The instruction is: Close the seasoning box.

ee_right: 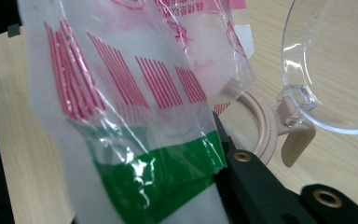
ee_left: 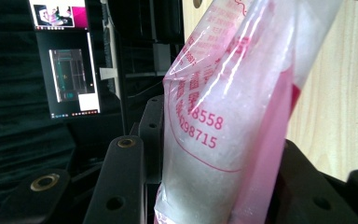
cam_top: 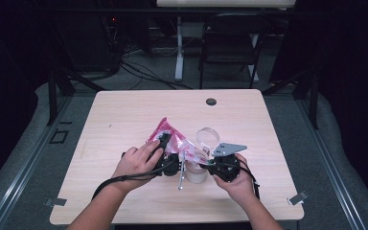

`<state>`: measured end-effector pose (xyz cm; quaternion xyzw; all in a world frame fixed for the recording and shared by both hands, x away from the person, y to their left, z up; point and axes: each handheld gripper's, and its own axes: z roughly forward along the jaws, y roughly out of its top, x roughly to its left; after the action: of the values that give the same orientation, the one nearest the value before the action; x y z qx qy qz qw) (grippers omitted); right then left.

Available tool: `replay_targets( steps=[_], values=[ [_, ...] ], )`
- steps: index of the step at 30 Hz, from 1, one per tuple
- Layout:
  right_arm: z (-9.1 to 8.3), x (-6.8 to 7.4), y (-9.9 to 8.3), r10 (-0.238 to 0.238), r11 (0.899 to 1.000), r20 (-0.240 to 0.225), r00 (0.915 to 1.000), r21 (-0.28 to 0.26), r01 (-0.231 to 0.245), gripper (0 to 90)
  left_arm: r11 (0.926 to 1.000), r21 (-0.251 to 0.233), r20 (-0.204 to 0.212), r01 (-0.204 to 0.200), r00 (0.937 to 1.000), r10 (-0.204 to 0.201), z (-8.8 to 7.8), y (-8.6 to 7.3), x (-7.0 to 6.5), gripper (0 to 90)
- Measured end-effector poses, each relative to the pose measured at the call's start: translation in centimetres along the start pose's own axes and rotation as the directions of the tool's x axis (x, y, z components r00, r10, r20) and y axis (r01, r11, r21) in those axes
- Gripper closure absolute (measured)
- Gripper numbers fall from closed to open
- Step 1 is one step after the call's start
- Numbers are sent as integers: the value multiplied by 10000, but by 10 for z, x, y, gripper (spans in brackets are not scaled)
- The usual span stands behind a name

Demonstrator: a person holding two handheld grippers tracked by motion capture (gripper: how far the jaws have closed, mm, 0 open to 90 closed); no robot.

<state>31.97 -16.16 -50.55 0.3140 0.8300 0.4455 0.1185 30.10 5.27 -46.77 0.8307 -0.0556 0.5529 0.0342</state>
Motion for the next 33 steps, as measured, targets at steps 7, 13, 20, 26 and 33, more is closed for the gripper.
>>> replay_targets(
  steps=[7, 13, 20, 26, 33],
  values=[
    [2, 2, 0, -23, 10000, 73, 10000, -21, 23, 900, 9994, -14, 64, 358, 9993, -358, 0, -5, -7, 657],
    [2, 4, 2, -122, 9999, 128, 9998, -47, 123, 900, 9963, -103, -6, 859, 9963, -859, 1, -11, -14, 662],
    [3, 7, 4, -252, 9995, 185, 9995, -170, 256, 900, 9832, -248, -12, 1807, 9835, -1808, 2, -20, -26, 682],
    [4, 11, 6, -289, 9993, 164, 9994, -226, 292, 900, 9657, -273, 109, 2584, 9660, -2582, 5, -27, -39, 684],
    [3, 19, 11, -536, 9978, 162, 9984, -371, 541, 900, 9573, -64, 574, 2889, 9559, -2881, 11, -32, -50, 715]
  ],
)
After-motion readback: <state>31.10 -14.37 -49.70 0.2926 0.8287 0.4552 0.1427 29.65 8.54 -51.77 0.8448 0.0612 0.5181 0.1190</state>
